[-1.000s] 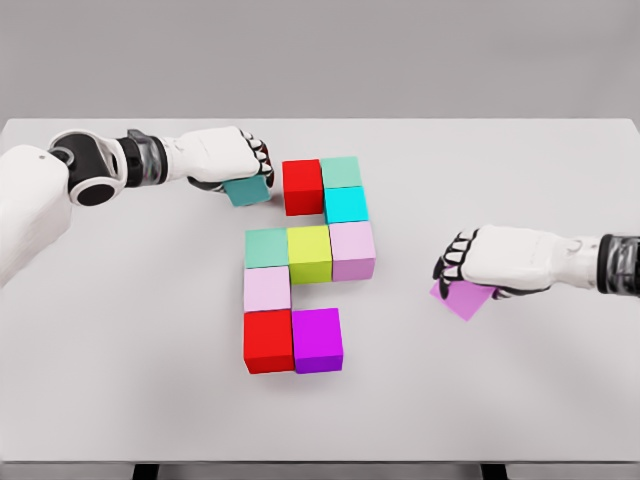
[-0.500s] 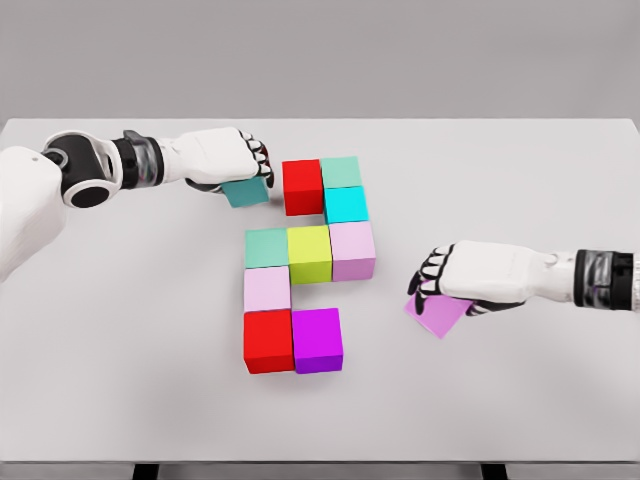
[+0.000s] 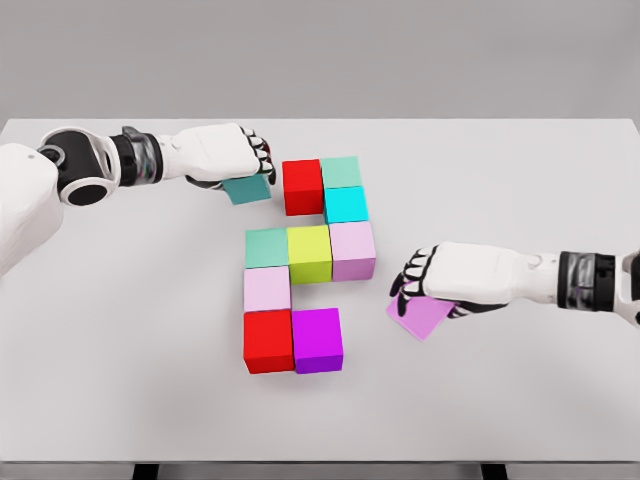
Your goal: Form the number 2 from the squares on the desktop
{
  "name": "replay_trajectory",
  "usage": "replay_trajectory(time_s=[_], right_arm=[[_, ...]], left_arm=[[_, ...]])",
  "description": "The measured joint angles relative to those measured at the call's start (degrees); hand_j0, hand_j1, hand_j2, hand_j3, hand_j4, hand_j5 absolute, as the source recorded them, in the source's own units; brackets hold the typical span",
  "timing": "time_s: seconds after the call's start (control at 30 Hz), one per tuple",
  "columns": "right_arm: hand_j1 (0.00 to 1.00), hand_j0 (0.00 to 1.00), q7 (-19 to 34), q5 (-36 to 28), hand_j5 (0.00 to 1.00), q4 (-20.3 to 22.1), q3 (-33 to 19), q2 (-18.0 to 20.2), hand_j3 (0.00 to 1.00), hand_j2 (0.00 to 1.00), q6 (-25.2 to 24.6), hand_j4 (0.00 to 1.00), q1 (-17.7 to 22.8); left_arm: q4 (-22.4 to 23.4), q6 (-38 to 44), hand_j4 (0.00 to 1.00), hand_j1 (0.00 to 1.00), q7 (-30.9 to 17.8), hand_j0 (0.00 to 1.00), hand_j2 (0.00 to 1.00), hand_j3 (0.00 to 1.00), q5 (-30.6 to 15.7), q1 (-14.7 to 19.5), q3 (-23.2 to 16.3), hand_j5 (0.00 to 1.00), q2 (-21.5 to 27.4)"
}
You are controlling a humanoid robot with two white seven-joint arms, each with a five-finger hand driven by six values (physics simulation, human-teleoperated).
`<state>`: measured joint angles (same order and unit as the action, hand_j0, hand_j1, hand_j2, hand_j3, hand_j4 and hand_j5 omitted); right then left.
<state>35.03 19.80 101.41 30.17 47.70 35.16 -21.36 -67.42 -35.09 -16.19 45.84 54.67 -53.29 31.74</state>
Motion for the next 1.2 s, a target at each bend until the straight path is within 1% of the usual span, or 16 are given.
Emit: replay_trajectory(time_s=[0.13, 0.27, 0.3, 0.33, 0.37, 0.47, 0.53, 0.73, 0.77, 0.9, 0.93, 0.97, 1.07, 1.1, 1.2], right_arm=[[0.58, 0.58, 0.0, -0.1, 0.58, 0.0, 0.4, -1.2, 0.58, 0.58, 0.0, 0.58, 0.0], [0.59, 0.59, 0.0, -0.2, 0.59, 0.1, 0.8, -1.6, 0.59, 0.59, 0.0, 0.59, 0.0], [0.64, 0.64, 0.0, -0.2, 0.64, 0.1, 0.9, -1.6, 0.64, 0.64, 0.0, 0.64, 0.0], [0.73, 0.73, 0.0, -0.2, 0.73, 0.1, 0.9, -1.6, 0.73, 0.73, 0.0, 0.73, 0.0], [0.78, 0.78, 0.0, -0.1, 0.78, 0.1, 1.0, -1.6, 0.78, 0.78, 0.0, 0.78, 0.0], [0.85, 0.85, 0.0, -0.1, 0.85, 0.1, 1.0, -1.7, 0.85, 0.85, 0.0, 0.85, 0.0], [0.88, 0.88, 0.0, -0.1, 0.88, 0.1, 1.0, -1.7, 0.88, 0.88, 0.0, 0.88, 0.0], [0.9, 0.9, 0.0, -0.1, 0.9, 0.1, 1.0, -1.6, 0.9, 0.9, 0.0, 0.9, 0.0], [0.92, 0.92, 0.0, -0.1, 0.92, 0.1, 1.0, -1.5, 0.92, 0.92, 0.0, 0.92, 0.0], [0.96, 0.96, 0.0, -0.1, 0.96, 0.1, 1.0, -1.3, 0.96, 0.96, 0.0, 0.96, -0.2], [0.96, 0.96, 0.0, -0.1, 0.96, 0.1, 1.0, -1.2, 0.96, 0.96, 0.0, 0.96, -0.2], [0.96, 0.96, 0.0, -0.1, 0.96, 0.1, 0.9, -1.1, 0.96, 0.96, 0.0, 0.96, -0.2], [0.96, 0.96, 0.0, -0.1, 0.96, 0.1, 0.6, -0.3, 0.96, 0.96, 0.0, 0.96, -0.3], [0.96, 0.96, 0.0, -0.1, 0.96, 0.1, 0.5, 0.0, 0.96, 0.96, 0.0, 0.96, -0.3], [0.95, 0.95, 0.0, -0.1, 0.95, 0.0, -0.9, 1.1, 0.95, 0.95, 0.0, 0.95, -0.4]], left_arm=[[-0.5, 0.0, 0.69, 0.69, 0.0, 0.69, 0.69, 0.69, 0.0, 0.2, 0.0, 0.69, 0.0], [-0.8, 0.0, 0.7, 0.7, 0.0, 0.7, 0.7, 0.7, 0.0, 0.2, 0.0, 0.7, 0.0], [-0.8, 0.0, 0.71, 0.71, 0.0, 0.71, 0.71, 0.71, 0.0, 0.2, 0.0, 0.71, 0.0], [-0.8, 0.0, 0.71, 0.71, 0.0, 0.71, 0.71, 0.71, 0.0, 0.2, 0.0, 0.71, -0.1], [-0.9, 0.0, 0.71, 0.71, 0.0, 0.71, 0.71, 0.71, 0.0, 0.2, 0.0, 0.71, -0.1], [-1.0, 0.0, 0.71, 0.71, 0.0, 0.71, 0.71, 0.71, 0.0, 0.3, 0.0, 0.71, -0.2], [-1.1, 0.0, 0.71, 0.71, 0.0, 0.71, 0.71, 0.71, 0.0, 0.3, 0.0, 0.71, -0.2], [-1.8, 0.0, 0.71, 0.71, 0.0, 0.71, 0.71, 0.71, -0.3, 0.3, 0.0, 0.71, -0.2], [-1.8, 0.0, 0.71, 0.71, 0.0, 0.71, 0.71, 0.71, -0.4, 0.3, 0.0, 0.71, -0.2], [-2.0, 0.0, 0.72, 0.72, 0.0, 0.72, 0.72, 0.72, -0.5, 0.3, 0.0, 0.72, -0.2], [-2.0, 0.0, 0.75, 0.75, 0.0, 0.75, 0.75, 0.75, -0.5, 0.3, 0.0, 0.75, -0.2], [-2.0, 0.0, 0.81, 0.81, 0.0, 0.81, 0.81, 0.81, -0.5, 0.3, 0.0, 0.81, -0.3], [-2.0, 0.0, 0.81, 0.81, 0.1, 0.81, 0.81, 0.81, -0.5, 0.3, 0.0, 0.81, -0.3], [-2.0, 0.0, 0.86, 0.86, 0.1, 0.86, 0.86, 0.86, -0.5, 0.3, 0.0, 0.86, -0.3], [-2.0, 0.0, 0.94, 0.94, 0.1, 0.94, 0.94, 0.94, -0.6, 0.3, 0.0, 0.94, -0.3]])
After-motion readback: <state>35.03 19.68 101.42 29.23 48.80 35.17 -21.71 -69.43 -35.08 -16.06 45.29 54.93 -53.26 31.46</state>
